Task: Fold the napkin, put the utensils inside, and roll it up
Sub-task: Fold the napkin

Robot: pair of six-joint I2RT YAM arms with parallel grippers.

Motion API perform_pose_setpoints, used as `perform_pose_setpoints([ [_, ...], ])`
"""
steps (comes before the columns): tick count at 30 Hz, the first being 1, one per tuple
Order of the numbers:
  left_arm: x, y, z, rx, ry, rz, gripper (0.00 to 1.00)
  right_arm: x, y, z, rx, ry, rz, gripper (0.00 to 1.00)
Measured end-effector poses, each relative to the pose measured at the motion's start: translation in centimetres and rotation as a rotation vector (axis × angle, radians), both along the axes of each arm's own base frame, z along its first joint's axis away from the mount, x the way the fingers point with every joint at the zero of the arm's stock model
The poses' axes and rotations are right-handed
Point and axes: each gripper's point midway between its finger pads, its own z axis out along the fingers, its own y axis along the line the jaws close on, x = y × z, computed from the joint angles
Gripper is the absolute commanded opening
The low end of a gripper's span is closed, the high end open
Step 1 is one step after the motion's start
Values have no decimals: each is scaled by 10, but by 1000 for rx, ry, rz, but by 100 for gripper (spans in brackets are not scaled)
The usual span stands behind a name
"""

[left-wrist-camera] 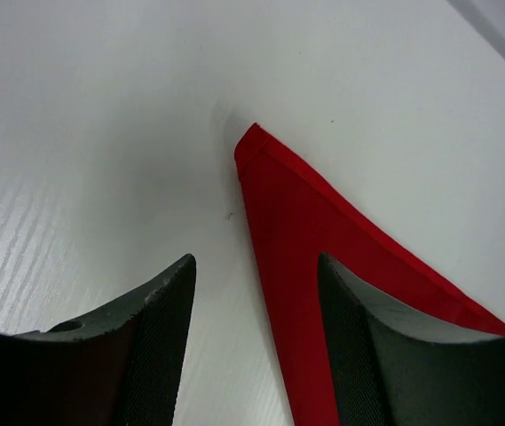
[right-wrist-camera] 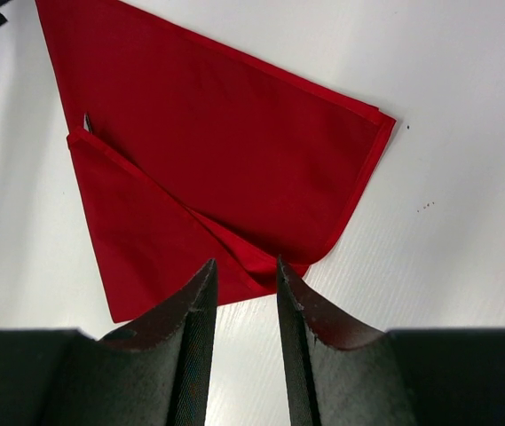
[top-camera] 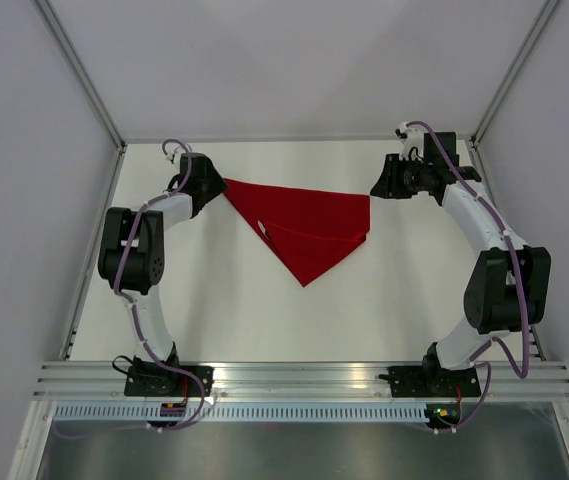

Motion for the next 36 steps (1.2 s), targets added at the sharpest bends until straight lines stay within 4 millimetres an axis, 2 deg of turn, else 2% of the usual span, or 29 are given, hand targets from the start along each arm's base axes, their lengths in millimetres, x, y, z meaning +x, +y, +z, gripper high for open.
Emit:
perform_pose_setpoints([
  [5, -3, 0, -37, -62, 78, -1, 57, 0, 1, -1, -1, 4, 3, 38],
  [14, 19, 1, -40, -150, 44, 23, 47, 1, 1, -10, -2, 25, 4, 37],
  [21, 33, -3, -42, -177, 31, 26, 38, 3, 1, -9, -3, 21, 6, 37],
  [24, 38, -4, -43, -186, 28, 25, 30, 3, 1, -8, -3, 18, 7, 37],
  [27, 39, -7, -45, -197, 35, 17, 16, 3, 2, -8, -3, 18, 9, 37],
  [29, 39, -7, -46, -203, 38, 12, 10, 3, 2, -8, -3, 17, 9, 37],
  [33, 40, -10, -45, -216, 34, -5, 4, 3, 3, -8, -2, 19, 12, 37],
  [36, 40, -15, -42, -233, 13, -30, 2, 3, 3, -8, -2, 19, 13, 37],
])
